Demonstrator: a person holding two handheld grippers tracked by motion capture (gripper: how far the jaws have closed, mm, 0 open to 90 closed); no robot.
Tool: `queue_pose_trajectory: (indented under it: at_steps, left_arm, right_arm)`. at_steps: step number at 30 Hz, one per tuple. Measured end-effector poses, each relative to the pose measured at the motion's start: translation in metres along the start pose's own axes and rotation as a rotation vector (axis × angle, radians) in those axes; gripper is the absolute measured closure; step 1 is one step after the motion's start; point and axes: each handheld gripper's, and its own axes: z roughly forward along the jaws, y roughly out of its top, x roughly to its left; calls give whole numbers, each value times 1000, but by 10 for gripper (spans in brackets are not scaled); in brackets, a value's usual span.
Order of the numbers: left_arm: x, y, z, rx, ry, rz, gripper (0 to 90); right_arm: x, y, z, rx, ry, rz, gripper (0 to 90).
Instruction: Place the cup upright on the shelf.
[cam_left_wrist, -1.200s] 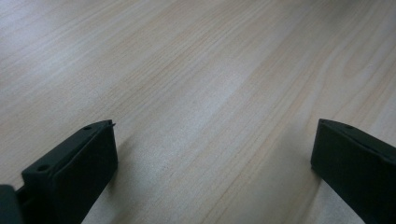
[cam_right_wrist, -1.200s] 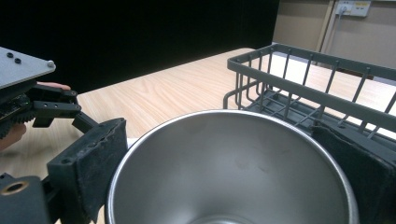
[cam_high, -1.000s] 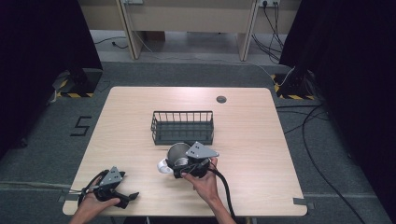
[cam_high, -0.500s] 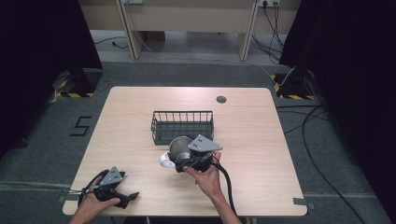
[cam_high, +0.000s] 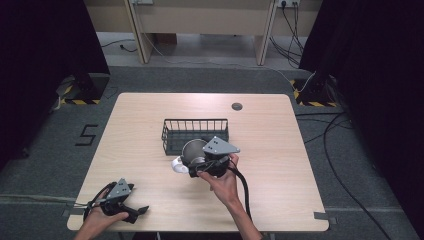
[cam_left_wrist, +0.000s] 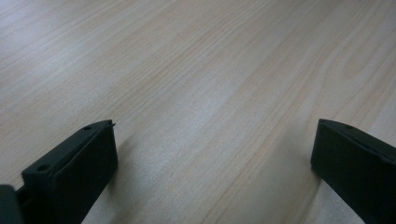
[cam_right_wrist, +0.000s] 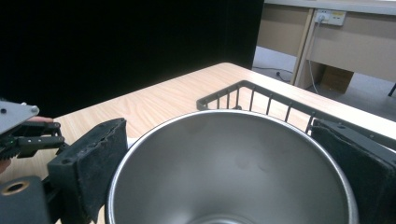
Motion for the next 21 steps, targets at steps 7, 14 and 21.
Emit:
queue_pose_trajectory:
  at_steps: [7,14,21]
  left_arm:
    - [0,0,0,0,-1,0,0]
    - [0,0,0,-3,-1,-2,0]
    - [0,0,0,-3,-1,-2,0]
  right_arm:
    - [-6,15,0,-3,-9,8,66]
    - [-13,33,-2,-6,-29,1,66]
    - [-17,44,-2,-4,-49,-2,66]
